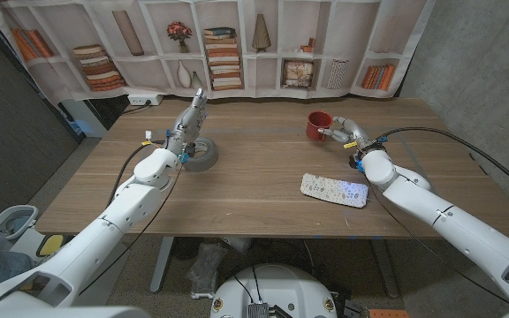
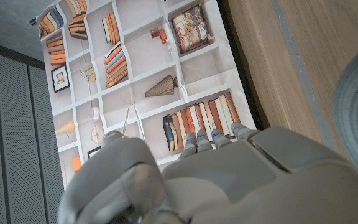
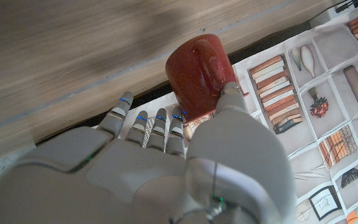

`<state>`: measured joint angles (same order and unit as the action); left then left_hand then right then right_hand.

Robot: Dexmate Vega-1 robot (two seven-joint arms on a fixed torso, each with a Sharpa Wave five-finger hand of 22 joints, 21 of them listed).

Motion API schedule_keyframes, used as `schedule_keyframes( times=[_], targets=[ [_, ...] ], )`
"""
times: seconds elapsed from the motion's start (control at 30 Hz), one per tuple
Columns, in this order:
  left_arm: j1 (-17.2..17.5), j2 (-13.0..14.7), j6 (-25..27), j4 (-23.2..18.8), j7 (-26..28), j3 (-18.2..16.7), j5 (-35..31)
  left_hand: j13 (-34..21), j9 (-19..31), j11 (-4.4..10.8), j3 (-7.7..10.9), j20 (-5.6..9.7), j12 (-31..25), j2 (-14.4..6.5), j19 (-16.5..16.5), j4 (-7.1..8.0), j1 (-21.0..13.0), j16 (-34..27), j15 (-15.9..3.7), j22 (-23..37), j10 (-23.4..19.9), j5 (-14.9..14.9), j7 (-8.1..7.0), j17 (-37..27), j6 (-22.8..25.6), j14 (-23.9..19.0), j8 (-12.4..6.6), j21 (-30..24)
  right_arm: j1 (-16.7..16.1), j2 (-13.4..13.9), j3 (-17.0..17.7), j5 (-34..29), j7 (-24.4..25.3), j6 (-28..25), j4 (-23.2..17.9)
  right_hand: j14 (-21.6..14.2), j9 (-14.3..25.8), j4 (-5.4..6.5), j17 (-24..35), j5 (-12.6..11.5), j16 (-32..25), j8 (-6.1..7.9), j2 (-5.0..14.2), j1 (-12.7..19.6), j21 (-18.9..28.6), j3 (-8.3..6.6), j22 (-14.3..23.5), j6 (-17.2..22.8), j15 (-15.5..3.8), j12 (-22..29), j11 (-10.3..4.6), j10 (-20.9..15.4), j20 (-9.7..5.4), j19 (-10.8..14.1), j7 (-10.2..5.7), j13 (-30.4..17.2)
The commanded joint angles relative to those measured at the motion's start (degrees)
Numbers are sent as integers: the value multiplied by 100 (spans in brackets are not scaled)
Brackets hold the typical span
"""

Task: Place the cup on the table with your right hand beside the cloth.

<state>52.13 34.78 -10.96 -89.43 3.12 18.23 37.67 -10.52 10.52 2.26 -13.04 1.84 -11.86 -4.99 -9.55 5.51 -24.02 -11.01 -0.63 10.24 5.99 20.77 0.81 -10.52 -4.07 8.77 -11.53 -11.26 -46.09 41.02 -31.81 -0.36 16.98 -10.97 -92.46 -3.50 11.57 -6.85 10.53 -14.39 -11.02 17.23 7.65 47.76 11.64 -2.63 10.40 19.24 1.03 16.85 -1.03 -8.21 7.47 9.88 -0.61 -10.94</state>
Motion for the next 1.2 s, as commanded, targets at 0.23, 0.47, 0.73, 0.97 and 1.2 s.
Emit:
schedule_keyframes(
  times=[0.23,0.47,0.73,0.97,1.2],
  targets=[
    [50,32,-13,-31,19,-41,14,-30,24,8,-44,153,17,-47,-158,7,-65,14,2,27,-1,-14,6,-13,11,-6,11,-40,113,-48,-96,-8,-114,-248,123,-58,35,-5,18,26,-17,29,45,-18,-1,-35,19,924,-17,-17,-17,-66,25,36,-834,-4],
    [54,49,20,-46,17,-40,20,-30,24,-19,-53,153,12,-52,-132,8,-70,8,8,27,-16,-16,24,-13,57,-25,-6,-50,164,-46,-143,-7,-160,-338,160,-57,37,0,18,39,-13,19,47,-24,1,-38,19,928,-16,-21,-18,-71,33,41,-829,-4],
    [46,46,34,-67,37,-38,13,-30,24,-15,-60,152,11,-55,-117,8,-74,1,23,27,-20,-17,25,-13,65,-44,-6,-55,232,-58,-209,-58,-160,-389,238,-58,39,0,18,51,-9,12,50,-21,1,-46,19,939,-25,-25,-21,-77,29,43,-833,-4],
    [40,42,38,-75,47,-39,11,-30,24,-20,-66,155,13,-57,-114,8,-77,4,22,27,-17,-18,22,-13,59,-39,-2,-55,278,-56,-247,-73,-190,-449,263,-62,41,0,17,62,-6,6,48,-20,-1,-50,19,954,-23,-28,-16,-86,30,39,-829,-5],
    [16,5,0,-5,12,-20,13,-31,24,-9,-71,150,12,-60,-117,7,-82,6,22,27,-20,-19,24,-13,54,-38,1,-54,297,-51,-264,-67,-208,-513,273,-69,43,-1,17,71,-6,-2,49,-17,-2,-56,19,957,-23,-31,-16,-93,28,39,-829,-5]
  ],
)
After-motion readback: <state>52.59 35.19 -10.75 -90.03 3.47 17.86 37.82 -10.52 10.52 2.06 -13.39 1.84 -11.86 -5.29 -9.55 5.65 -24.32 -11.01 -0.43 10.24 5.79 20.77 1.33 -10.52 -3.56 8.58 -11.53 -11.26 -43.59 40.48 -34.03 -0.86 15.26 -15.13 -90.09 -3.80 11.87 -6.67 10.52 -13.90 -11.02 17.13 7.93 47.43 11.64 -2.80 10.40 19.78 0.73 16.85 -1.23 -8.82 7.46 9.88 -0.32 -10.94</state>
